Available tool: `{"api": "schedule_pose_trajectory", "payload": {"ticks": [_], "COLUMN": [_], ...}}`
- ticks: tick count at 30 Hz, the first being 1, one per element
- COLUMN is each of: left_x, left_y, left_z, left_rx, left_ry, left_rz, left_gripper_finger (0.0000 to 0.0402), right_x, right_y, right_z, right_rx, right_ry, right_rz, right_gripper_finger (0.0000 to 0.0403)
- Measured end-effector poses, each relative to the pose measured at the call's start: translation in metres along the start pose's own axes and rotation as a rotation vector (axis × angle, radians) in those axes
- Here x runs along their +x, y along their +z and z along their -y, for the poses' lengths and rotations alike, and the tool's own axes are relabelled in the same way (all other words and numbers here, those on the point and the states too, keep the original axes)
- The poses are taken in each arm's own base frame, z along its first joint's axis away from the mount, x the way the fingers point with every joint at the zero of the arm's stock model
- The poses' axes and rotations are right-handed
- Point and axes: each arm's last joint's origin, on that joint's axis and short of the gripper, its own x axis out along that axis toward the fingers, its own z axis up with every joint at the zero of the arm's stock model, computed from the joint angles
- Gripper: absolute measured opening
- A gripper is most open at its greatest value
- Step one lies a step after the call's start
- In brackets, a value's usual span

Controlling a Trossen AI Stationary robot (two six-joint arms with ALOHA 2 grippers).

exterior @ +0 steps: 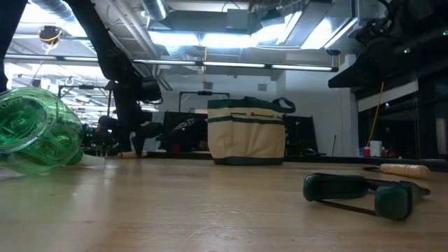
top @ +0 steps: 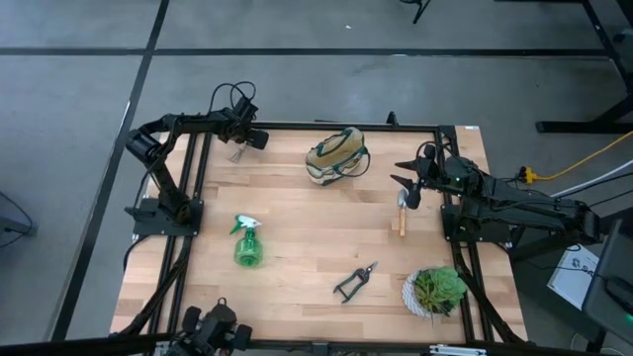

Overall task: Pick & Place Garden tools in Gardening bag
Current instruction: Put the brown hand rake into the green gardening bag

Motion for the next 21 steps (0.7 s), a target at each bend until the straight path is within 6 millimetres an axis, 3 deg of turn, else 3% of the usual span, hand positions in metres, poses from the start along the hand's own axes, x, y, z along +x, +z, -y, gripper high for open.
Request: {"api": "schedule_pose_trajectory", "payload": {"ticks": [9,21], "left_x": [-0.001,-0.005], "left_y": [-0.004,-0.007], "left_z": [0.007,0.022], "left_rx": [0.043,0.074], "left_ry": [-0.015,-0.041], "left_rz": [-0.024,-0.007], "left_gripper_finger": [0.0059,0.0059], "right_x": [0.0,0.0], "right_y": [0.0,0.0], "right_z": [0.0,0.0], "right_rx": [0.0,0.0], "right_ry": [0.0,0.0], "right_rz": [0.0,0.0], "right_gripper_finger": [0.0185,0.0185]}}
